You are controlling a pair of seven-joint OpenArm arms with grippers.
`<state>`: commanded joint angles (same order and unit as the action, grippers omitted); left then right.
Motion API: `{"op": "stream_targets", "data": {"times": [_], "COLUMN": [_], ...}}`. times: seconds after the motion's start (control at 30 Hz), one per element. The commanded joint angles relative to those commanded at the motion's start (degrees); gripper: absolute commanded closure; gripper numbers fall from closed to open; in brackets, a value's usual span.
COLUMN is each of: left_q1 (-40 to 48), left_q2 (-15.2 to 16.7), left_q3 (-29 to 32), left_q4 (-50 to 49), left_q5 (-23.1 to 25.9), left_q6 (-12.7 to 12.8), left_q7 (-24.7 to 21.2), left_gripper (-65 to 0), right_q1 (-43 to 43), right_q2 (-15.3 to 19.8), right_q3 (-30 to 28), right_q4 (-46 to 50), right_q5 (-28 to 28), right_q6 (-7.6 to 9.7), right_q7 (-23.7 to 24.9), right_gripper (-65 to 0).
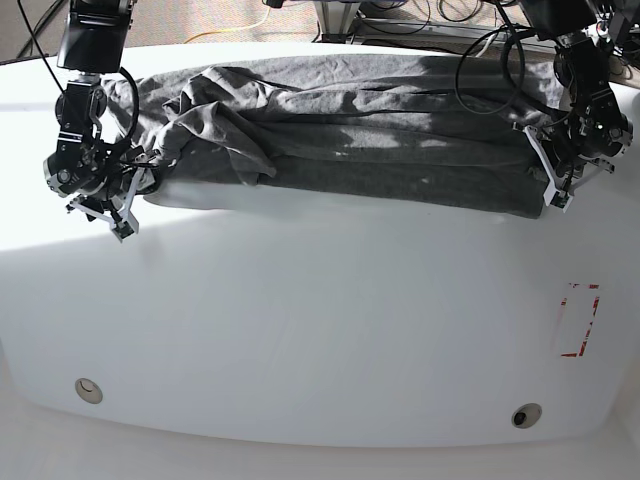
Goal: Layout the t-shirt on the table in an organized manner, then fold the t-shirt properly
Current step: 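Drag the folded edge with the right gripper away from the left gripper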
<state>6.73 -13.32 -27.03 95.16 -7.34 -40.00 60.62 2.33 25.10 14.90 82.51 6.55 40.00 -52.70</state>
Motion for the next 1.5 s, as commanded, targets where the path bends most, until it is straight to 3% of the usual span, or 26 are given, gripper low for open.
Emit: {"op": "stream_targets", "data": {"times": [0.13, 0.2, 0.63, 0.87, 1.3, 1.5], "left_q1": [0.00, 0.00, 0.09, 0.18, 0.26, 0.26], "left_q2": [-0.09, -0.18, -2.46, -2.55, -2.55, -3.78], "left_q3": [-0.09, -0.18, -0.26, -0.26, -0.35, -0.35], "left_q4": [0.00, 0.00, -4.04, -5.01, -5.01, -5.10], "left_q5": [0.00, 0.00, -0.09, -0.18, -0.18, -0.18], "left_q6": [0.00, 0.00, 0.00, 0.00, 0.00, 0.00], "left_q7": [0.00, 0.00, -0.09, -0.09, -0.09, -0.09], "left_gripper": [-3.6, -3.6, -3.6, -3.6, -3.6, -3.6], "right_q1": [0.26, 0.70, 4.31, 4.92, 5.01, 4.84], "right_q2": [0.00, 0.09, 2.02, 3.16, 3.25, 3.25], "right_q3": [0.09, 0.09, 0.44, 5.45, 6.42, 6.42], "right_q4": [-1.85, -2.37, -2.64, -2.73, -2.81, -3.69], "right_q5": [0.00, -0.09, -0.53, -0.53, -0.62, -0.62], "right_q6": [0.00, 0.00, 0.00, 0.00, 0.00, 0.00], "right_q7": [0.44, 0.44, 0.53, 0.44, 0.62, 6.24], "right_gripper": [-6.2, 0.0, -1.9, -1.9, -2.4, -2.5]}}
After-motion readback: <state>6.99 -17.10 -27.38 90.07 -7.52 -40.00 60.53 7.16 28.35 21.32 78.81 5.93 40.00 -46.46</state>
